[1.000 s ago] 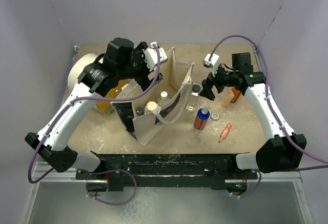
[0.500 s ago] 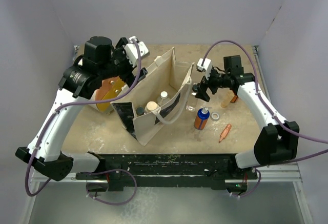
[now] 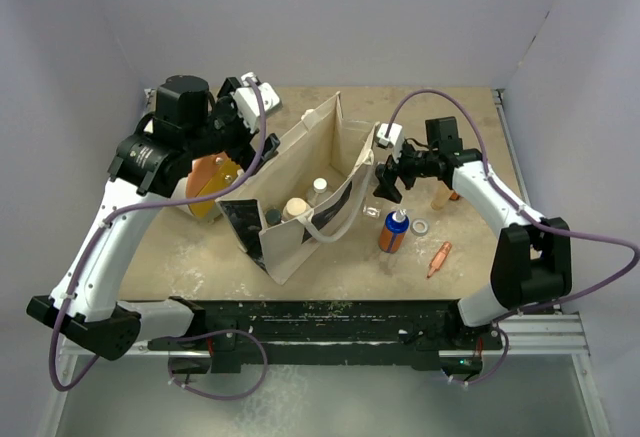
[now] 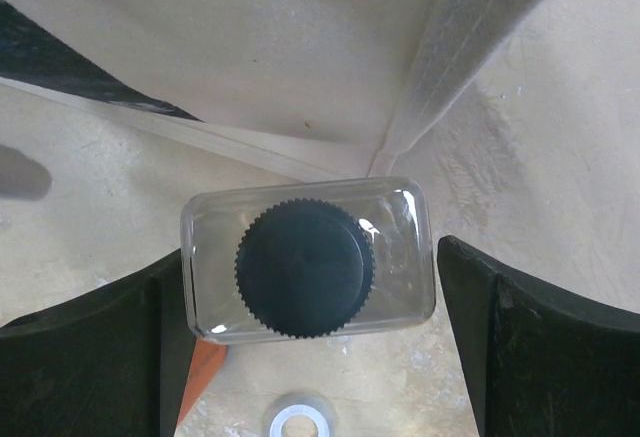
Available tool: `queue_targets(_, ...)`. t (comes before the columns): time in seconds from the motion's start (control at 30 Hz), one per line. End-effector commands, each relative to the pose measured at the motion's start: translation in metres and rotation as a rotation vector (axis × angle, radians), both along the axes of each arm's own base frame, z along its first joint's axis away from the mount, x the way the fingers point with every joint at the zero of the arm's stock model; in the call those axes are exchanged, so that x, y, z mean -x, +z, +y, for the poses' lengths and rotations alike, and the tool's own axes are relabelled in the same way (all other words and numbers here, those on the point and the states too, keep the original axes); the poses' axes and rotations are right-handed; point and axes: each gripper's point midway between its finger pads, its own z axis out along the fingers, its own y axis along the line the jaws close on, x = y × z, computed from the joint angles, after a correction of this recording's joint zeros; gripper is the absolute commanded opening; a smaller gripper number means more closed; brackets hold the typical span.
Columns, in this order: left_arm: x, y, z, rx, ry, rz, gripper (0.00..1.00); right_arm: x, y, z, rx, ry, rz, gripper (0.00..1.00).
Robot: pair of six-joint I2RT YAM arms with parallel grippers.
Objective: Place the personal care products into the canvas bag
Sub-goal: Pick up the care product from the center of the board.
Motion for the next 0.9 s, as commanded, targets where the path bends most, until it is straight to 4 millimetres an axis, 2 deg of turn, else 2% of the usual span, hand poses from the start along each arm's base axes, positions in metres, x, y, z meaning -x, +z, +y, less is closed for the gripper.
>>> queue_targets(0.0,0.004,0.02,0.003,0.054,0.008,-0.056,0.99,-0.003,0.005,0.011,-0.04,0.044,-0.036,0.93)
queue_targets(0.23,0.003,0.013,0.002,0.048,0.003,-0.052,0.99,0.0,0.005,0.014,-0.049,0.065,-0.027,0.8)
queue_targets(0.47,-0.001,-0.003,0.005,0.027,0.026,-0.032,0.99,0.008,0.014,0.017,-0.064,0.093,-0.002,0.49)
queue_targets(0.53,-0.002,-0.004,0.007,0.018,0.031,-0.041,0.99,0.008,0.024,0.017,-0.069,0.096,-0.011,0.38)
queue_targets(0.7,0.0,-0.006,0.008,0.009,0.03,-0.041,0.99,0.009,0.061,0.017,-0.08,0.093,-0.066,0.24)
queue_targets(0.83,0.001,-0.006,0.008,0.02,0.03,-0.043,0.99,0.006,0.091,0.013,-0.069,0.069,-0.127,0.0)
queue_targets(0.87,0.002,-0.006,0.008,0.023,0.031,-0.044,0.99,0.005,0.101,0.012,-0.069,0.062,-0.147,0.0)
